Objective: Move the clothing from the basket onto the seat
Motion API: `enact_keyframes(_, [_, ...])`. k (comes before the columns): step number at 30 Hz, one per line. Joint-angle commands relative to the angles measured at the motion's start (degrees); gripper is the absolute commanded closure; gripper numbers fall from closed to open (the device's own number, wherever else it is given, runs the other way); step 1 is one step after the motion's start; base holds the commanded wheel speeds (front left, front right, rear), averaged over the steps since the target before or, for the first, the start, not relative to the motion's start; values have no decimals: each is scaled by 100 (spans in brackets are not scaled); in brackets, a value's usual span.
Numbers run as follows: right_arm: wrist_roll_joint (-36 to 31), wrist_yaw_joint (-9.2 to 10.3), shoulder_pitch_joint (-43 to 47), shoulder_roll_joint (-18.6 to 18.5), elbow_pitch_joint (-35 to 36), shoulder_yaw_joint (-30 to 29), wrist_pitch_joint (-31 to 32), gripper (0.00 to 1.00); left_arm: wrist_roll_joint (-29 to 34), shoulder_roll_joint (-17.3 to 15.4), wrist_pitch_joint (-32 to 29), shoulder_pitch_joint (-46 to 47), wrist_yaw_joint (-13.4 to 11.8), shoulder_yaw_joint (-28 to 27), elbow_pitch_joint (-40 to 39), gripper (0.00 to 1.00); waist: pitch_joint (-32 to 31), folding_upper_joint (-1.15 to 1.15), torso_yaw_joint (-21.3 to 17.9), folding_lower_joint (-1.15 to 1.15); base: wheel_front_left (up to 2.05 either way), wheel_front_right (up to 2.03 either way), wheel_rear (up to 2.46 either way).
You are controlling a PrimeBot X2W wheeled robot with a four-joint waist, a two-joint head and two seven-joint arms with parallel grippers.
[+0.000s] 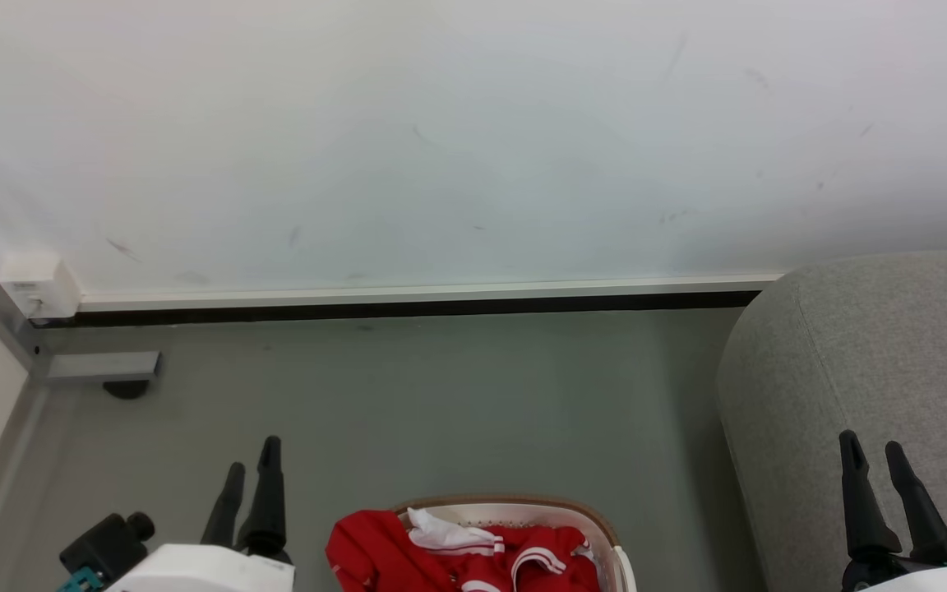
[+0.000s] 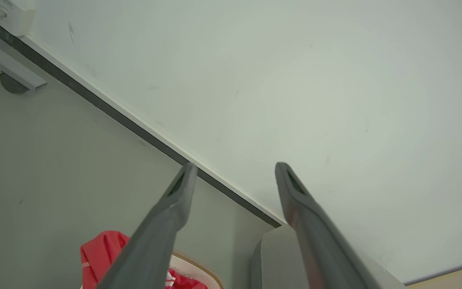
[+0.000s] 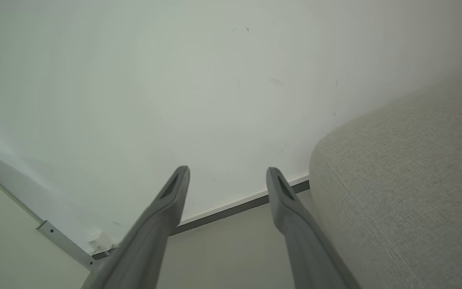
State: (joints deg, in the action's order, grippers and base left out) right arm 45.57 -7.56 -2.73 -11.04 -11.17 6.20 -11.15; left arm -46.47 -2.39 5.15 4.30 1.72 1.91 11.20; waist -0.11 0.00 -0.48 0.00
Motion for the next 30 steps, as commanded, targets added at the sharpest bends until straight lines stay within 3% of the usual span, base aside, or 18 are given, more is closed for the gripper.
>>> enact_keyframes(1, [-273, 6, 3, -44, 57, -47, -32, 0, 284, -47, 78, 49, -1, 27, -57, 0, 3, 0, 0, 0, 0, 0, 0])
enact_keyframes(30, [-2302, 9, 115, 188, 123, -397, -204, 0, 2372, -59, 515, -25, 50, 175, 7, 0, -9, 0, 15, 0, 0, 0, 0])
